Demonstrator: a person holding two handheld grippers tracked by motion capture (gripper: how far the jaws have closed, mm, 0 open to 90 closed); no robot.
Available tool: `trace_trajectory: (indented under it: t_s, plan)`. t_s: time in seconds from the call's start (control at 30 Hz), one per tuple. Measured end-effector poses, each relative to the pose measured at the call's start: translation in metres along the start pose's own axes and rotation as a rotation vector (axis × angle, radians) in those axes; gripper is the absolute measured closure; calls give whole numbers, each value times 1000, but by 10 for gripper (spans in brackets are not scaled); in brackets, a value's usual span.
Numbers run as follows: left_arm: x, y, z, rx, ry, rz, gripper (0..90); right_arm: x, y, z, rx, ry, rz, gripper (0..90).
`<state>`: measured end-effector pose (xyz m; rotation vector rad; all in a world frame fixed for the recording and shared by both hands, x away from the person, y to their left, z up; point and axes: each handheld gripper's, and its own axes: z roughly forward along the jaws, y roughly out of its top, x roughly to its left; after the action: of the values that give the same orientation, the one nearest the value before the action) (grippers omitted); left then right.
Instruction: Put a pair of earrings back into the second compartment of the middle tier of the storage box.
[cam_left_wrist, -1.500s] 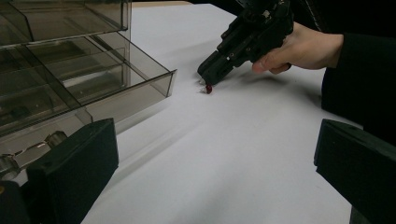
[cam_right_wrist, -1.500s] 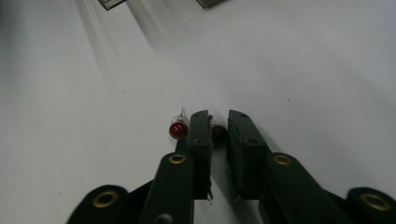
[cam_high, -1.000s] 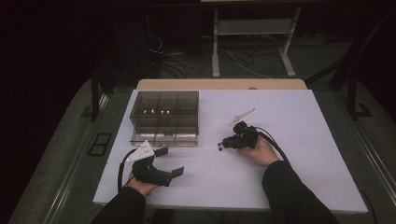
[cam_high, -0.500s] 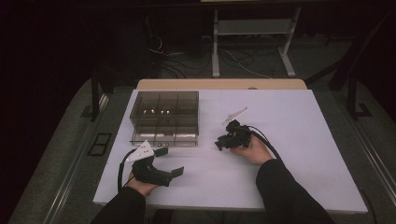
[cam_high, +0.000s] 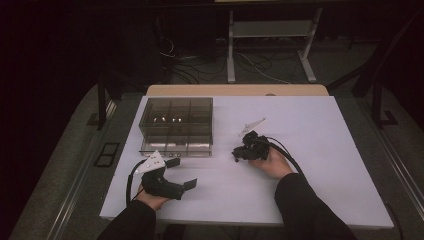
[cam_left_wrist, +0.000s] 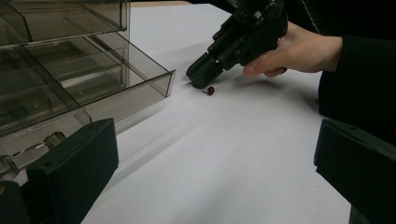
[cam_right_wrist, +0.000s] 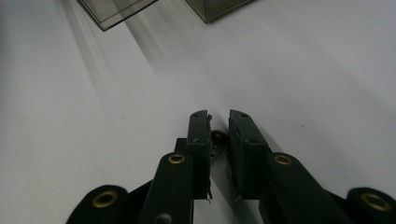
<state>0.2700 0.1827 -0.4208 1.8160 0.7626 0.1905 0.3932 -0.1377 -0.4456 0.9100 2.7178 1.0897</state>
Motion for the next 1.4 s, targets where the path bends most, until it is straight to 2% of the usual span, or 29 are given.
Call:
trace_trajectory:
  t_s: [0.23, 0.57, 1.03, 1.17, 1.4]
  plan:
    - [0, 0, 0, 2, 0, 0, 0, -1, 2, -2, 5, 1, -2, 783]
    - [0, 0, 1, 9, -2, 0, 0, -1, 23, -26, -52, 58, 6, 782]
    - [2, -1, 0, 10, -5, -9, 0, 16, 68, -46, -87, 122, -60, 782]
    - [2, -1, 0, 6, -7, -13, 0, 22, 82, -47, -101, 138, -75, 782]
    - [3, 0, -1, 4, -6, -15, 0, 34, 107, -42, -93, 155, -136, 782]
